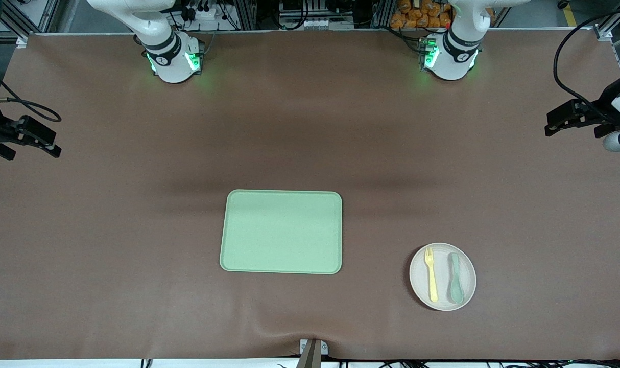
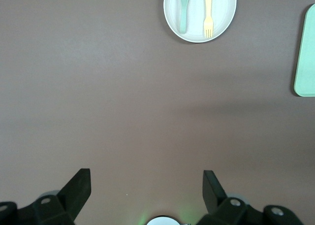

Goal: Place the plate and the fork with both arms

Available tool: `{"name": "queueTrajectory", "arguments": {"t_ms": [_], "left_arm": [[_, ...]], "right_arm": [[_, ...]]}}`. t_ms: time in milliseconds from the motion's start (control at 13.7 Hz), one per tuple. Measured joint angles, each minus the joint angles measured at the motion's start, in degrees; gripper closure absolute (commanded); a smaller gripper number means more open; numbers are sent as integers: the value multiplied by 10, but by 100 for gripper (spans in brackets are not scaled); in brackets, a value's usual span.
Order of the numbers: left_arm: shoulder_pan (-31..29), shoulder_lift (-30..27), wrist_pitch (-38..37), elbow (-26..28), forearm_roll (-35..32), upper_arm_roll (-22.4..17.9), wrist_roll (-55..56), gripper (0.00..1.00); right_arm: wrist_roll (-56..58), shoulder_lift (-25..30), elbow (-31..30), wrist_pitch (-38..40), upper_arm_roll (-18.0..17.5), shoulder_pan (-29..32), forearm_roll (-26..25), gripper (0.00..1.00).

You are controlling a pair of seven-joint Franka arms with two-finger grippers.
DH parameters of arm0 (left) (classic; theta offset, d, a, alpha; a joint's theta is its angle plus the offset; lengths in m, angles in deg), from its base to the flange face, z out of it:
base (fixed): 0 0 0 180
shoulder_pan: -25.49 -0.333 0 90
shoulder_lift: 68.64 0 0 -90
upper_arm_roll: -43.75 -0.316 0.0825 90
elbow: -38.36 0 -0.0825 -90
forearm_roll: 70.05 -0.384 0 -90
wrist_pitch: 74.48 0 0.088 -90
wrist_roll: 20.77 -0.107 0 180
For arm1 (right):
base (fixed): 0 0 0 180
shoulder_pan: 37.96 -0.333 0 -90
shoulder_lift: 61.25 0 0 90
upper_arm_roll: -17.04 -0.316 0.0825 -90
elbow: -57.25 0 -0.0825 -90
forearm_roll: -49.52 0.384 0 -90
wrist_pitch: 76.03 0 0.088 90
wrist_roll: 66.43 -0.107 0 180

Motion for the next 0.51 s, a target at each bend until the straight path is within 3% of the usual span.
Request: {"name": "queueTrajectory", "arguments": {"t_ms": [510], "left_arm": [[0, 0, 0, 0, 0, -2, -4, 0]], "right_arm": [[0, 0, 2, 0, 1, 0, -2, 0]]}}
